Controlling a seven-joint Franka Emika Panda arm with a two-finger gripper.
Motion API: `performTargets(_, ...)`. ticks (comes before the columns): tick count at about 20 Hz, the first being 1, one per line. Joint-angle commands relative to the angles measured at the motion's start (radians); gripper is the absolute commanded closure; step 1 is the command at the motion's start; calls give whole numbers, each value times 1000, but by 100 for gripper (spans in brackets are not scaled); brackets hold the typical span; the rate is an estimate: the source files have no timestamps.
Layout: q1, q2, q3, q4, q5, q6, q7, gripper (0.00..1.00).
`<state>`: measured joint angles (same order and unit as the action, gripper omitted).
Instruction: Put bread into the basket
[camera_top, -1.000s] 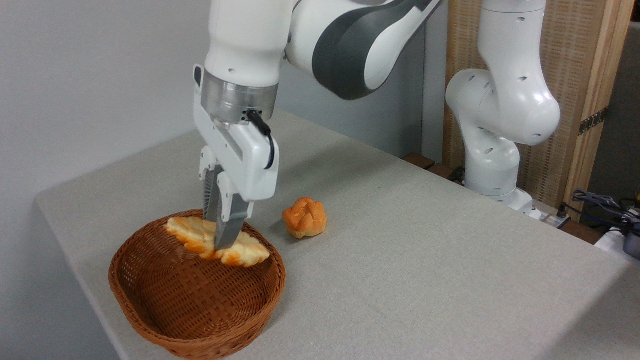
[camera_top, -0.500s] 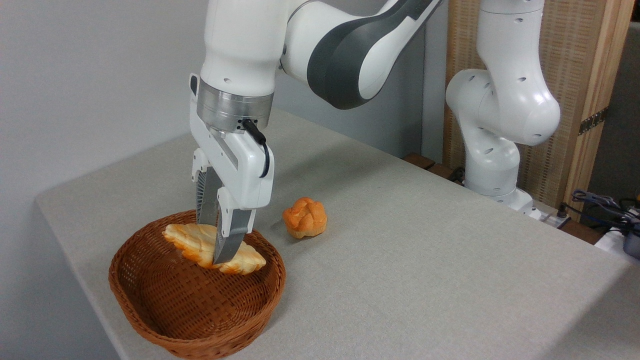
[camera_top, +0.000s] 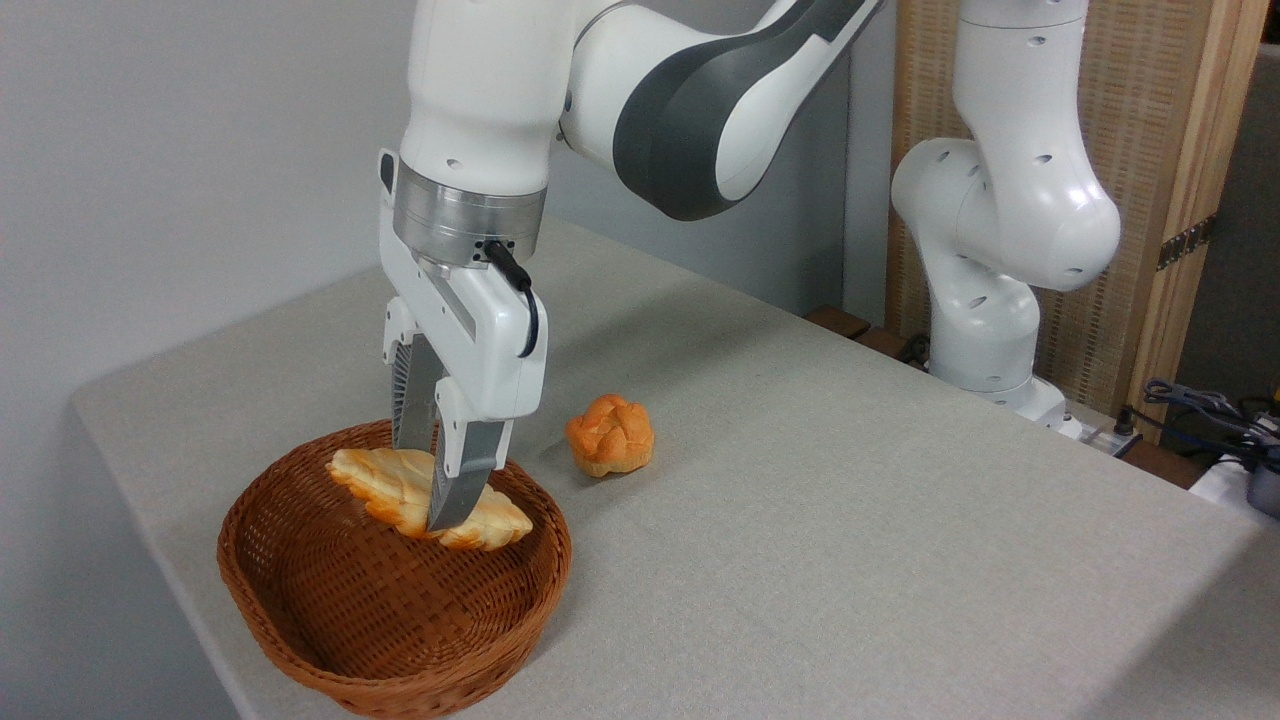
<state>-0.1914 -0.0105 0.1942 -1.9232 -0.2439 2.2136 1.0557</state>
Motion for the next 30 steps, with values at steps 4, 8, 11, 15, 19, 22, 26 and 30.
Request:
performTargets(4, 0, 4, -1, 13, -11, 8, -6, 0)
performTargets(8, 0, -3, 1, 13, -12, 8, -8, 0)
performTargets(11, 4, -34, 10, 13, -11, -3, -19, 0)
performTargets(15, 13, -65, 16, 15, 21, -87, -107, 0)
performTargets(19, 15, -80, 13, 15, 112, -184, -173, 2)
performTargets(22, 13, -85, 13, 55, 149, -283, -227, 2)
performTargets(26, 13, -85, 11, 138, 228, -428, -223, 1)
performTargets(30, 6, -85, -2, 153, 229, -443, -230, 1)
